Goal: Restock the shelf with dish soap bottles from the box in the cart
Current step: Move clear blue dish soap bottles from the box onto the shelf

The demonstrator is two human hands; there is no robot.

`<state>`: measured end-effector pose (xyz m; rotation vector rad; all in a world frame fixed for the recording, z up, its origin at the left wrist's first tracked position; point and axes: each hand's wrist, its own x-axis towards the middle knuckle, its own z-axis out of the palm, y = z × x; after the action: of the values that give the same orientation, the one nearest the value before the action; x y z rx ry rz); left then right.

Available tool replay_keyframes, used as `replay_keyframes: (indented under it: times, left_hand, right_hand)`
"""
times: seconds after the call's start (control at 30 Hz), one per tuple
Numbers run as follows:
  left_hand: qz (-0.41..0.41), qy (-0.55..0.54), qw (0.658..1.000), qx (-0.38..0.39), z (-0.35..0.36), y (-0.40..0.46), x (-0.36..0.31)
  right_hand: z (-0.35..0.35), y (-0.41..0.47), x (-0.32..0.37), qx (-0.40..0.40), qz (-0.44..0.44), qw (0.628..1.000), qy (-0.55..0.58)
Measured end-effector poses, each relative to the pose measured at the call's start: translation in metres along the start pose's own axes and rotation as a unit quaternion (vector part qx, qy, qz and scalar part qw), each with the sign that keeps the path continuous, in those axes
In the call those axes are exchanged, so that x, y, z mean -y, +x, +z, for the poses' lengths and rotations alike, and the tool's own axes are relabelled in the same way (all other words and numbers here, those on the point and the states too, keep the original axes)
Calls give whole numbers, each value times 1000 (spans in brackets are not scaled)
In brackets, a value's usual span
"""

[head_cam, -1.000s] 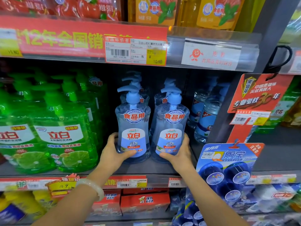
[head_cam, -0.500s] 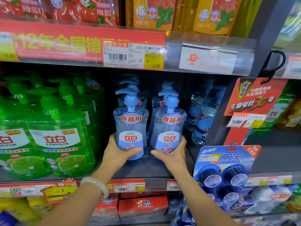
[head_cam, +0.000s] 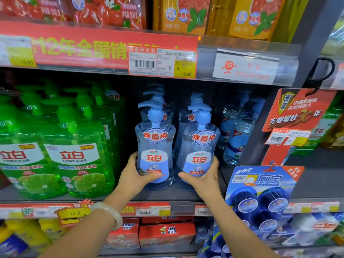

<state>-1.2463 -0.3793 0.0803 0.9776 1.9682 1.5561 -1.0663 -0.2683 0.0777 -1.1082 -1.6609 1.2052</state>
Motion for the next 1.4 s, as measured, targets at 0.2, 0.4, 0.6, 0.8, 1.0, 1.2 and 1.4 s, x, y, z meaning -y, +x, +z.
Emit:
replay_keyframes:
  times: [0.2,0.4,0.6,0.8,1.0,1.2,1.4]
  left_hand:
    - [1,-1,1000,7,3,-6,-3]
    - [-49,66,996,-22,2,-31,-16]
    - [133,273,952,18,21,-97,-13]
    - [209,476,818,246,60,-121,-3]
    - [252,509,742,355,140,-169,-10]
    - [342,476,716,380,272,-231,-55]
    - [383,420,712,412,426,-322,-120]
  right_hand:
    - [1,-5,4,6,20,1000,-2]
    - [-2,-30,9,4,74,997,-35]
    - [6,-96,12,89,-55,970,-220]
    - [-27,-135,-24,177,-48,883,-432]
    - [-121,-169,-70,138,70,841,-518]
    - [-259,-204,-96,44,139,819,-554]
    - [-431,-249,-106,-62,187,787,-585]
